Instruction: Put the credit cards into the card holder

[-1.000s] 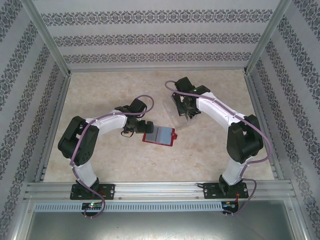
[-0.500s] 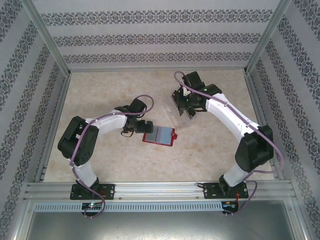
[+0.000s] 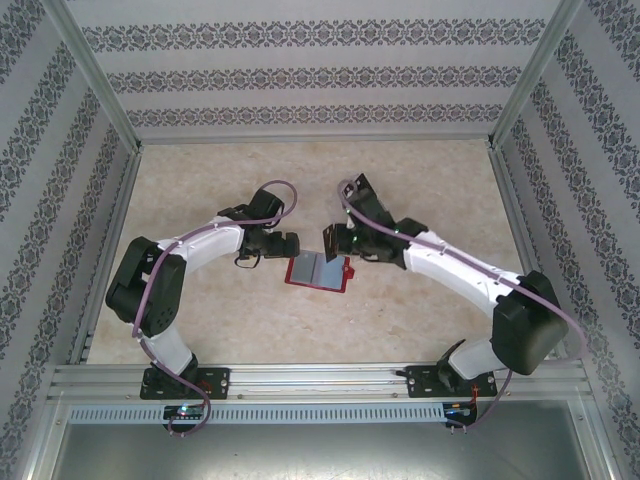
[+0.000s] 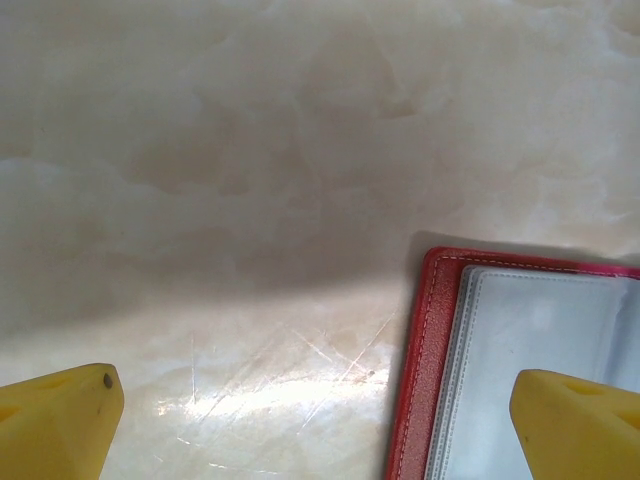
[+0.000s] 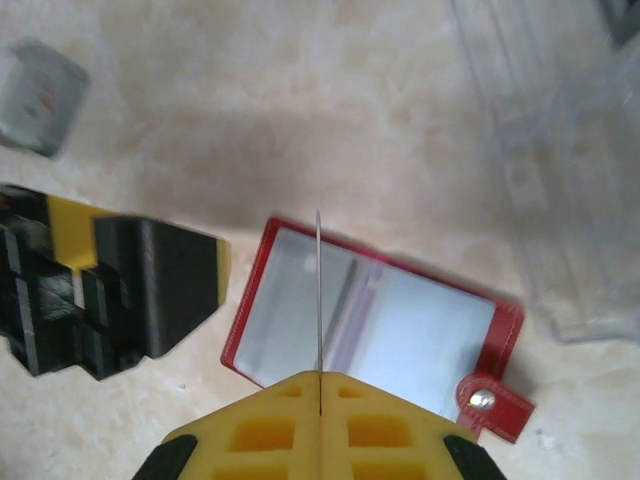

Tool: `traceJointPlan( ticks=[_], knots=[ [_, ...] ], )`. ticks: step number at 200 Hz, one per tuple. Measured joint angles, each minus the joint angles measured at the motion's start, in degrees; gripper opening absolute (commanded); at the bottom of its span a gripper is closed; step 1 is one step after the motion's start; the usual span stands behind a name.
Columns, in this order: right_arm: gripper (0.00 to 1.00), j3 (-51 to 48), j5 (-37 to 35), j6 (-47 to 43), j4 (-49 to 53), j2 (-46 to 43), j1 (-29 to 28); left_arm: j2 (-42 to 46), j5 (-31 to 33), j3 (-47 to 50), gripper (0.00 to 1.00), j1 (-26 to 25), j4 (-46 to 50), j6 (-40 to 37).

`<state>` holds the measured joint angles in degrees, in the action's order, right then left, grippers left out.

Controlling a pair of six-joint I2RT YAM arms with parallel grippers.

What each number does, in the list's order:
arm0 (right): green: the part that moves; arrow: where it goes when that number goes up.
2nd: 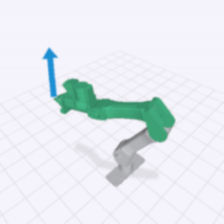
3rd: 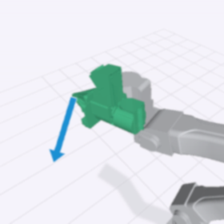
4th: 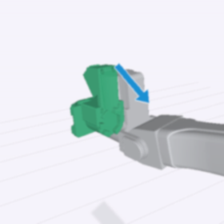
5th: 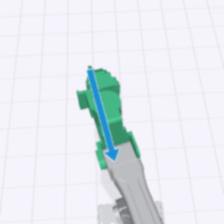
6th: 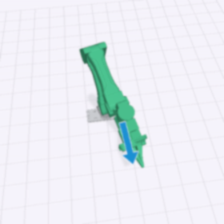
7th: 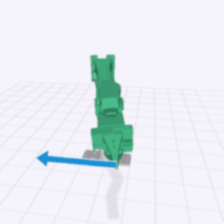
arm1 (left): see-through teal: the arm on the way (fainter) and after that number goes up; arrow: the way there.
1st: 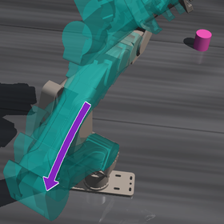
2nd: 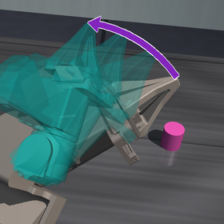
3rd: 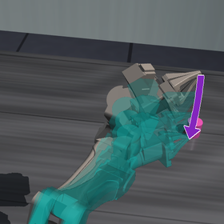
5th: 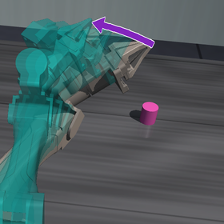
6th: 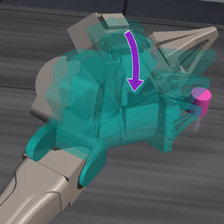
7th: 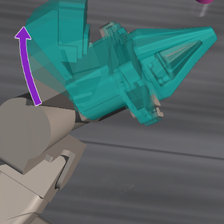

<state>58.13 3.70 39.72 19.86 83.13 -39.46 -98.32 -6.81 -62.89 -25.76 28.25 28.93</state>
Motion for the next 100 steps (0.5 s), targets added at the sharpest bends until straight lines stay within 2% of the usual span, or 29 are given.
traceJointPlan(
  ticks=[50,100],
  knots=[
    [0.00,-12.6,-5.9,10.3,-14.0,-2.6,-4.1,0.4,-0.3,0.4,1.00,0.0,0.2,0.0],
    [0.00,-17.7,-9.5,17.4,-24.6,-2.7,-6.5,0.4,-0.5,1.2,1.00,0.0,0.6,-0.2]
  ],
)
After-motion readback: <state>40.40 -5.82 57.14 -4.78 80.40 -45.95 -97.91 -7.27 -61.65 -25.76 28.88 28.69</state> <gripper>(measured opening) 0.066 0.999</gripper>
